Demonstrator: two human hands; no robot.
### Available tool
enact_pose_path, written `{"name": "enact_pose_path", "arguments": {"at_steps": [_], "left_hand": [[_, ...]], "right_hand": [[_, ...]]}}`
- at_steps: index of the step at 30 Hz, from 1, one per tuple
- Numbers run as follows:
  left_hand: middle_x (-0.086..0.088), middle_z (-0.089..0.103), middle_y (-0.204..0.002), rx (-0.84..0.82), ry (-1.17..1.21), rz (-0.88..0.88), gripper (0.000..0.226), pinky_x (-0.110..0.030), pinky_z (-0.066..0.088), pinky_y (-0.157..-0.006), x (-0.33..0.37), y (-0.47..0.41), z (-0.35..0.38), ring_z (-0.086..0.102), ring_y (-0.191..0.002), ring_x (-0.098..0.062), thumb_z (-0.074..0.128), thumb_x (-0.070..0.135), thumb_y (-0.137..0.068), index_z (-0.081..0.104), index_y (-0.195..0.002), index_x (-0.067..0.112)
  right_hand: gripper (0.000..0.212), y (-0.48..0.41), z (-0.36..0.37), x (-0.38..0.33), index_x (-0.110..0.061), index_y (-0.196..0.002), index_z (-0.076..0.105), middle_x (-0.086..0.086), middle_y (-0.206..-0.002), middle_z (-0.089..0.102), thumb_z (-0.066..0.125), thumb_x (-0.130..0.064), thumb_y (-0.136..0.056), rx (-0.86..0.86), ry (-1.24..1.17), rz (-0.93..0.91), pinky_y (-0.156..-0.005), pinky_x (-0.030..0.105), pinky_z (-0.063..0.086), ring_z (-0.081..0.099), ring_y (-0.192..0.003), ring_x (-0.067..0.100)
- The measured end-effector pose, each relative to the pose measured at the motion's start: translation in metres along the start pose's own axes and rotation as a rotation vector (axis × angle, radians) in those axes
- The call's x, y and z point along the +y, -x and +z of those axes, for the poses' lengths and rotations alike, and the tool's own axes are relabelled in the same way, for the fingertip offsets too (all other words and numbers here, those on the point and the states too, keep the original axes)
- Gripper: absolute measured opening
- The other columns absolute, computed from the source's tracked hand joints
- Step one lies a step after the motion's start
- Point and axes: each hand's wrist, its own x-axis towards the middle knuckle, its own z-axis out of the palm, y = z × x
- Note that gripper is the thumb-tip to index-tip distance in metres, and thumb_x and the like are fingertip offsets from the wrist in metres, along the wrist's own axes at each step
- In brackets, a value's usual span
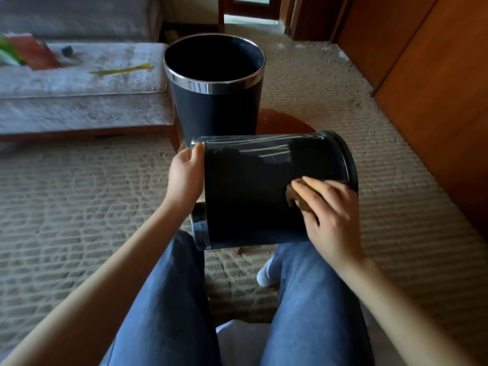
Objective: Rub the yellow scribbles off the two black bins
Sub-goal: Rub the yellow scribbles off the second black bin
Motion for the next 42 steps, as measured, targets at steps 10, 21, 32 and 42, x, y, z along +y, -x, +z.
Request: {"name": "enact_pose_path", "arguments": {"at_steps": [10, 21, 32, 42], "left_hand": [[0.000, 0.042, -0.066, 0.039, -0.045, 0.114, 0.037, -0.029, 0.037, -0.057, -0.011, 0.033, -0.005, 0.040, -0.059, -0.007, 0.046, 0.039, -0.102, 0.043, -0.073, 0.015], [0.007, 0.042, -0.060, 0.022, -0.001, 0.108, 0.037, -0.027, 0.037, -0.052, -0.005, 0.032, -0.004, 0.040, -0.054, -0.005, 0.047, 0.037, -0.102, 0.043, -0.069, 0.019], [0.005, 0.036, -0.061, 0.033, -0.020, 0.118, 0.041, -0.028, 0.034, -0.056, -0.008, 0.048, -0.007, 0.036, -0.057, -0.008, 0.045, 0.034, -0.103, 0.035, -0.066, 0.021], [-0.007, 0.042, -0.070, 0.024, -0.004, 0.122, 0.036, -0.035, 0.037, -0.058, -0.008, 0.045, -0.007, 0.040, -0.065, -0.018, 0.044, 0.038, -0.103, 0.044, -0.077, 0.013]], "right_hand": [[0.032, -0.073, 0.015, -0.003, -0.017, -0.116, 0.069, 0.002, -0.109, 0.069, 0.060, -0.013, -0.086, -0.096, -0.031, 0.084, -0.083, 0.052, 0.048, 0.059, -0.094, 0.036], [0.039, -0.030, 0.006, -0.024, -0.017, -0.111, 0.073, 0.000, -0.111, 0.070, 0.062, 0.007, -0.082, 0.004, 0.016, -0.052, -0.076, 0.047, 0.048, 0.060, -0.087, 0.032], [0.041, -0.061, 0.012, -0.034, -0.017, -0.107, 0.072, 0.001, -0.103, 0.068, 0.052, 0.005, -0.079, -0.107, -0.020, 0.012, -0.077, 0.049, 0.047, 0.057, -0.090, 0.032], [0.040, -0.069, 0.022, -0.037, -0.016, -0.109, 0.073, 0.005, -0.105, 0.068, 0.052, 0.006, -0.081, -0.112, -0.062, -0.017, -0.077, 0.051, 0.047, 0.059, -0.090, 0.035]]}}
